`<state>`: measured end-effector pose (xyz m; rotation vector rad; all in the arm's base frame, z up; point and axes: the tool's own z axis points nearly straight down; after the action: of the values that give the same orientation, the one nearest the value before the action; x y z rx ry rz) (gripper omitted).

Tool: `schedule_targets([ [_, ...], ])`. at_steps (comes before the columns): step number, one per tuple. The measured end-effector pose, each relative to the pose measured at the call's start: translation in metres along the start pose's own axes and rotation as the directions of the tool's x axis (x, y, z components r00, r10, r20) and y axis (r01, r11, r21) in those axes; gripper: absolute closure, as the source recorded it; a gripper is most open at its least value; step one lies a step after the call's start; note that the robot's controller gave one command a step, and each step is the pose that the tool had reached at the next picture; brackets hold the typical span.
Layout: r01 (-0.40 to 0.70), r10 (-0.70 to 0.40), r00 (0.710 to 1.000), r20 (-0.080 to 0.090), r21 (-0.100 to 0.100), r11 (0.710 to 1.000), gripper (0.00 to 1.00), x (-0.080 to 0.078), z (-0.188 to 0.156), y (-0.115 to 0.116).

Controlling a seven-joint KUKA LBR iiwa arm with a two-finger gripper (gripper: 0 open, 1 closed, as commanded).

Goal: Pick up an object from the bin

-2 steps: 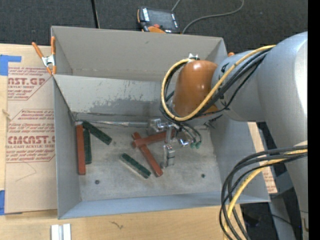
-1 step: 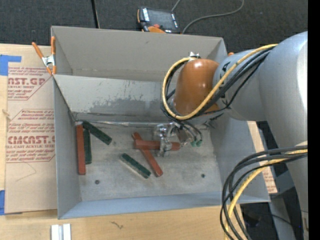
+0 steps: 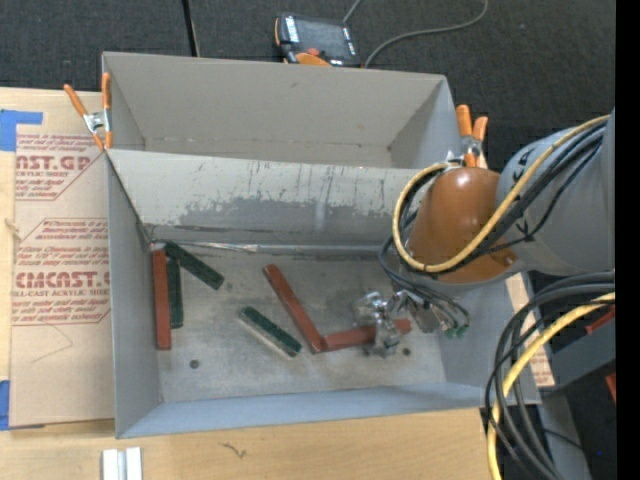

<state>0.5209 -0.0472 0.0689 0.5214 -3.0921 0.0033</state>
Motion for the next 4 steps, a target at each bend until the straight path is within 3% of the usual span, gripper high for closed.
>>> schedule_targets([
  [1, 0.403, -0.403, 0.915, 0.013, 0.005, 0.915, 1.00, -0.010, -0.133, 0.059],
  [2, 0.401, -0.401, 0.916, 0.009, 0.001, 0.916, 0.00, -0.009, -0.130, 0.058],
  [3, 0.482, -0.482, 0.876, 0.008, -0.004, 0.876, 0.00, -0.048, -0.068, 0.165],
  [4, 0.561, -0.561, 0.828, 0.007, 0.004, 0.828, 0.00, -0.097, 0.001, 0.095],
])
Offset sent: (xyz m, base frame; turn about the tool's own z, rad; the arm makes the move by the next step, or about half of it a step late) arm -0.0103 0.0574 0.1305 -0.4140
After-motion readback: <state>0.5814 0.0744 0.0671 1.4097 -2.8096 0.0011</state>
